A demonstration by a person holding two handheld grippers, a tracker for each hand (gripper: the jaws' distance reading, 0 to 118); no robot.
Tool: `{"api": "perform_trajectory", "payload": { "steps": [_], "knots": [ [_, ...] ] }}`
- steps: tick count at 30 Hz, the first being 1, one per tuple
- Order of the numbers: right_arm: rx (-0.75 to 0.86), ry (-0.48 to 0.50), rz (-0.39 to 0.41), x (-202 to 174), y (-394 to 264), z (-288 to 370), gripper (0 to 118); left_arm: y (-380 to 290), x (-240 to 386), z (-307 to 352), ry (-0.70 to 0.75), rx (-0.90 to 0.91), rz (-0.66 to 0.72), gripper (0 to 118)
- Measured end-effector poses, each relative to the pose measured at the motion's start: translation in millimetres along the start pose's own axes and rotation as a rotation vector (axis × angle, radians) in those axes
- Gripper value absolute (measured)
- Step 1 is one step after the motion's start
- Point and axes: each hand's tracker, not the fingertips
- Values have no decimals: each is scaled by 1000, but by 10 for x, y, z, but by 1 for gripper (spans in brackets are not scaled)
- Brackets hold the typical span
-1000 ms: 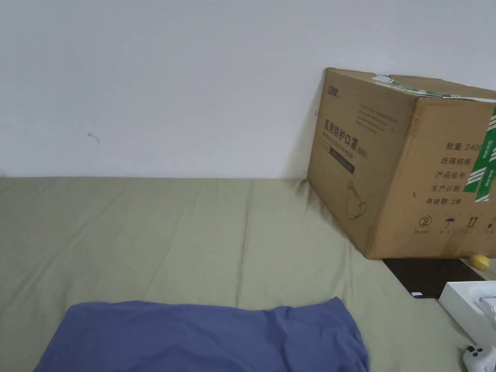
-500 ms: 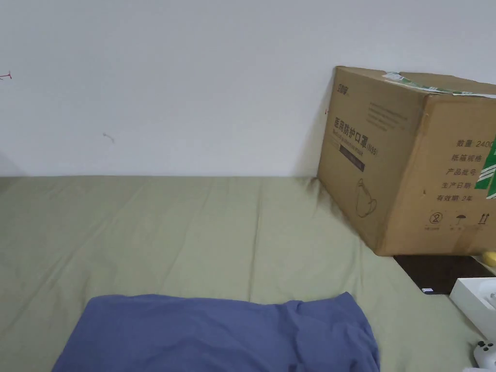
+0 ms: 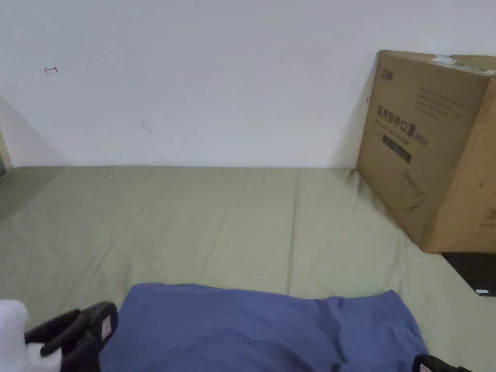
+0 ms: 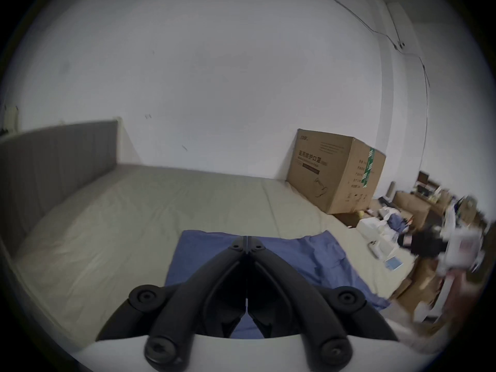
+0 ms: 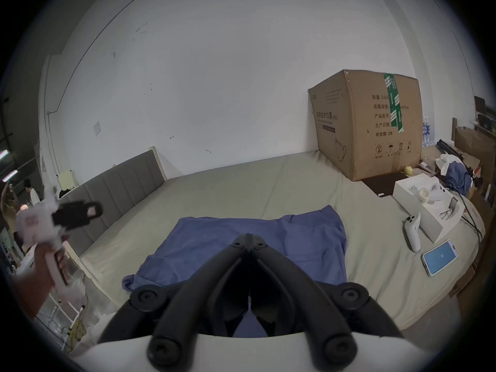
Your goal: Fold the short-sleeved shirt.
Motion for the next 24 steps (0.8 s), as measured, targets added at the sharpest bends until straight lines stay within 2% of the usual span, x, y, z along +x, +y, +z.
{"api": "perform_trajectory", "payload": {
  "steps": [2,4,7,8,9,11,12,19,24],
  "knots": [
    [-4,-6,5,18,40,-65,1,340,-245,-432,29,-100,77,0],
    [-8,0,11,42,56,-135,1,580,-522,-952,47,-269,93,0],
    [-29,9,-18,49,39,-307,0,681,-892,-1920,58,-539,50,0],
    [-43,17,-32,61,19,-367,1,648,-1012,-2158,80,-575,28,14],
    [-56,16,-41,69,-1,-444,1,600,-1106,-2362,110,-596,5,41],
    [-76,17,-46,87,-45,-549,1,487,-1233,-2756,159,-634,-19,111],
    [-88,19,-44,106,-74,-606,1,402,-1311,-2902,184,-642,-18,118],
    [-156,2,-4,185,-187,-966,1,-86,-1777,-3629,319,-696,-122,117],
    [-187,-3,-4,185,-255,-1146,1,-309,-1848,-3879,250,-713,-70,117]
  ]
}}
